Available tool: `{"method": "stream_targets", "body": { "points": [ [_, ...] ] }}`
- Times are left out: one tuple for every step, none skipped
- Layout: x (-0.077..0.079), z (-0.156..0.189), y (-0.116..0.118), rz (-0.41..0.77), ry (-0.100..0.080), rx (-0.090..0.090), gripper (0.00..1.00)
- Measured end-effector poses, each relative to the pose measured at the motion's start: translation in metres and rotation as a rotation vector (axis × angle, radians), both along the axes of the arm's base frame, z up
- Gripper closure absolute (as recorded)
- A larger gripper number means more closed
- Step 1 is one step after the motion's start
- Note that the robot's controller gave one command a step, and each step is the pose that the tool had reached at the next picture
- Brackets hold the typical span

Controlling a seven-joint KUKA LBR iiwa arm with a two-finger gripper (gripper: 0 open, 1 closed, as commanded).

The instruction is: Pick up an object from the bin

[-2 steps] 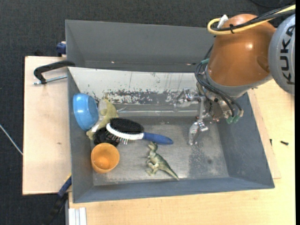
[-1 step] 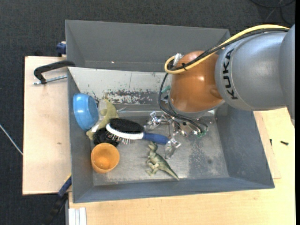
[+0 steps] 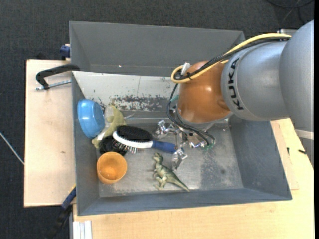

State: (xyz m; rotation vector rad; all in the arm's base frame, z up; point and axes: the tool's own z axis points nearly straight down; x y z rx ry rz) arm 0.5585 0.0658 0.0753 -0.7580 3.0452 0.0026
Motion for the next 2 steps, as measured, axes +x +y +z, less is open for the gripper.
{"method": "stream_targets", "body": {
  "points": [
    [0.001, 0.002, 0.001, 0.0, -0.007, 0.002, 1.0],
    [-0.011, 0.146, -0.002, -0.062, -0.01, 0.001, 1.0]
  ]
}}
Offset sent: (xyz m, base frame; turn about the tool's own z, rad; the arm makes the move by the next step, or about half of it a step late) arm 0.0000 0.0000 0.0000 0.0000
